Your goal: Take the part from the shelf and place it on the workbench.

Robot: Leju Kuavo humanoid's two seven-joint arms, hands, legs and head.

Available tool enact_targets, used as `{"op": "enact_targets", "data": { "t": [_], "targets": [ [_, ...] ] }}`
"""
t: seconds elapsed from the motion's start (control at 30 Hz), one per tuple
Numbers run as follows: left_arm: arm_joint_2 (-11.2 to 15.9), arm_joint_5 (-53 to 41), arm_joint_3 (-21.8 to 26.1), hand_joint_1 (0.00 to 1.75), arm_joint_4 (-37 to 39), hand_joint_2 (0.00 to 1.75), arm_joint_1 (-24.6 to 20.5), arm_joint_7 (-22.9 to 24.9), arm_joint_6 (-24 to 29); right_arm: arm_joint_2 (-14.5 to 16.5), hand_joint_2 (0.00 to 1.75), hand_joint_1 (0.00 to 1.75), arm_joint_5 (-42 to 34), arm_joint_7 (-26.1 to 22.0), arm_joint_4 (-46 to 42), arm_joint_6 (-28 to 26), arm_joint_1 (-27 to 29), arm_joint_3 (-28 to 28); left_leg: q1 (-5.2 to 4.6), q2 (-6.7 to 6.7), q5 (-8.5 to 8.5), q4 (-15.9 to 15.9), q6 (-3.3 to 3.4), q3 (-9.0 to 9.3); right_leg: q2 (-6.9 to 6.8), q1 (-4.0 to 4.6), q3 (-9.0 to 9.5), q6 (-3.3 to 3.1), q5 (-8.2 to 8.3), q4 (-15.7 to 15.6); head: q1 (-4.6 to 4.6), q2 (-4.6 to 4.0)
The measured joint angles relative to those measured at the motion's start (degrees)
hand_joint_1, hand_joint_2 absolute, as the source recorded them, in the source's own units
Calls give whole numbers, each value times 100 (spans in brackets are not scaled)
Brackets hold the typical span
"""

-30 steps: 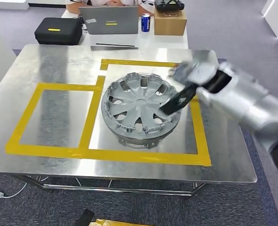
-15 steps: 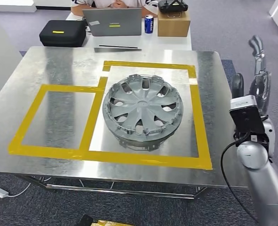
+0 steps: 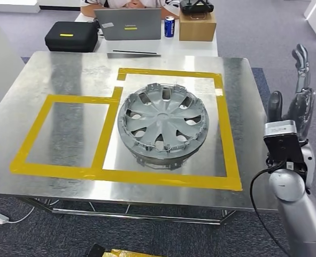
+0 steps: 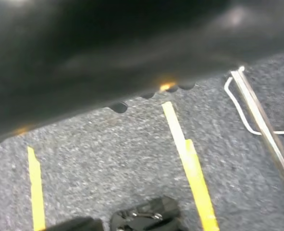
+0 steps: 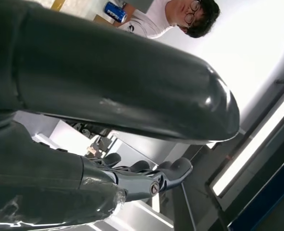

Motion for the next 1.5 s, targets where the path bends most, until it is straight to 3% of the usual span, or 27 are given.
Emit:
{"op": "enact_targets", "data": {
  "t": [0.07, 0.17, 0.2, 0.23, 0.27, 0.33, 0.4, 0.5, 0.57, 0.67, 0.73, 0.77, 0.8, 0.87, 0.9, 0.93, 1.03, 1.1, 1.17, 1.2, 1.23, 1.27, 1.3, 1.37, 1.43, 1.5],
  "targets": [
    [2, -5, 1, 0, 0, 0, -2, 0, 4, -11, 0, 0, 24, -16, -39, -37, 7, -32, 18, 12, 39, -38, 54, 5, -2, -11, -116, 58, -148, 207, 13, 0],
    [-1, -10, 2, 0, 0, 0, -8, 0, 7, -29, 0, 0, 33, -25, -64, -78, 33, -71, 20, 28, 52, -46, 88, 1, -7, -26, -591, 128, -659, 1255, 34, 0],
    [-1, -11, 2, 0, 0, 0, -4, 0, 16, -30, 0, 0, 36, -25, -66, -91, 56, -77, 18, 32, 51, -45, 90, -1, -7, -30, -719, 142, -741, 1533, 32, 0],
    [-1, -14, 2, 0, 0, 0, -1, 1, 27, -30, 0, 0, 39, -25, -70, -103, 80, -83, 16, 35, 51, -44, 90, -2, -8, -33, -754, 150, -721, 1615, 33, 0],
    [-2, -16, 2, 0, 0, 0, -1, 2, 43, -30, 0, 0, 44, -26, -82, -117, 103, -92, 16, 36, 50, -43, 89, 2, -8, -39, -674, 151, -599, 1467, 32, 0],
    [-1, -20, 2, 0, 0, 0, -2, 13, 78, -30, 0, 0, 55, -40, -131, -156, 138, -115, 12, 35, 42, -41, 76, 10, -17, -51, -272, 140, -250, 697, 33, 0],
    [-2, -19, 2, 0, 1, 0, -1, 26, 112, -30, 0, 0, 43, -79, -204, -212, 215, -139, -11, 28, 40, -22, 37, -6, -23, -48, 62, 102, -86, 87, 27, 0],
    [-3, -10, 2, 0, 5, 0, 19, 38, 151, -29, 0, 0, -44, -176, -335, -303, 462, -167, -22, 22, 52, -7, -31, -32, -22, -37, 121, 20, -74, -19, 19, 0],
    [-3, -7, 2, 0, 9, 0, 28, 39, 184, -22, 0, 0, -131, -254, -458, -355, 628, -173, -15, 25, -97, 122, -84, -80, -34, -53, 119, -45, -49, -43, 10, 0],
    [-4, -3, 2, 0, 18, 0, 36, 39, 204, 2, 0, 0, -205, -308, -610, -397, 820, -177, 14, 30, -686, 1035, -158, -437, -55, -60, 87, -117, -15, -58, -8, 0],
    [-4, -3, 2, 0, 26, 0, 51, 39, 207, 19, 0, 0, -216, -315, -645, -398, 905, -177, 26, 31, -874, 1537, -175, -610, -57, -57, 47, -126, 17, -54, -6, 0],
    [-3, -3, 2, 0, 28, 0, 57, 39, 209, 23, 0, 0, -228, -321, -664, -399, 941, -180, 28, 31, -808, 1498, -173, -557, -56, -57, 25, -121, 37, -50, -8, 0],
    [-3, 0, 2, 0, 30, 0, 60, 39, 218, 33, 0, 0, -258, -331, -693, -403, 981, -189, 31, 31, -657, 1258, -164, -402, -53, -57, 5, -108, 59, -46, -9, 0],
    [-2, 19, 2, 0, 31, 0, 56, 39, 248, 70, 0, 0, -346, -371, -777, -428, 1079, -223, 28, 30, -335, 501, -128, 45, -49, -47, -25, -68, 99, -35, -9, 0],
    [-2, 33, 2, 0, 31, 0, 53, 39, 268, 100, 0, 0, -398, -403, -831, -454, 1144, -245, 23, 28, -251, 199, -110, 210, -51, -37, -43, -42, 119, -24, -5, 0],
    [-3, 49, 2, 0, 31, 0, 54, 38, 284, 132, 0, 0, -443, -437, -884, -478, 1224, -261, 17, 24, -216, 26, -90, 294, -54, -29, -60, -12, 143, -16, -1, 0],
    [-4, 78, 10, 0, 40, 0, 91, 37, 325, 226, 0, 0, -549, -544, -1036, -536, 1539, -289, 2, 24, -147, -56, -6, 261, -58, -44, -109, 93, 198, -7, 0, 0],
    [-4, 83, 22, 0, 48, 0, 107, 30, 347, 268, 0, 0, -600, -619, -1129, -578, 1756, -321, 6, 43, -47, -81, 72, 186, -48, -61, -244, 145, -68, 231, 9, 0],
    [-5, 84, 31, 0, 50, 0, 106, 16, 360, 303, 0, 0, -639, -686, -1208, -613, 1951, -365, -4, 55, 47, -83, 123, 72, -43, -65, -479, 175, -608, 900, 24, 0],
    [-4, 84, 34, 0, 51, 0, 107, 10, 363, 322, 0, 0, -649, -714, -1240, -624, 2044, -386, -15, 59, 94, -81, 135, 9, -42, -65, -569, 185, -822, 1275, 25, 0],
    [-4, 84, 37, 0, 51, 0, 109, 6, 367, 341, 0, 0, -661, -738, -1271, -630, 2129, -402, -27, 61, 141, -78, 140, -55, -42, -65, -600, 189, -932, 1538, 25, 0],
    [-3, 84, 41, 0, 52, 0, 110, 2, 370, 357, 0, 0, -669, -758, -1305, -633, 2203, -417, -38, 63, 189, -76, 141, -119, -42, -64, -535, 185, -927, 1609, 24, 0],
    [-2, 84, 44, 0, 52, 0, 111, 1, 373, 374, 0, 0, -675, -779, -1343, -636, 2267, -431, -47, 65, 237, -75, 138, -183, -42, -62, -367, 173, -837, 1476, 24, 0],
    [-2, 85, 49, 0, 52, 0, 110, -2, 378, 402, 0, 0, -679, -811, -1437, -645, 2359, -457, -61, 61, 330, -71, 116, -286, -43, -52, 246, 126, -619, 714, 25, 0],
    [-2, 91, 53, 0, 52, 0, 108, -10, 379, 429, 0, 0, -682, -844, -1532, -659, 2415, -477, -78, 60, 421, -61, 70, -353, -41, -28, 792, 79, -568, -35, 21, 0],
    [-2, 98, 57, 0, 54, 0, 109, -15, 380, 452, 0, 0, -691, -876, -1604, -672, 2477, -495, -76, 60, 514, -62, 11, -384, -38, 0, 900, 33, -562, -277, 15, 0]
  ]
}}
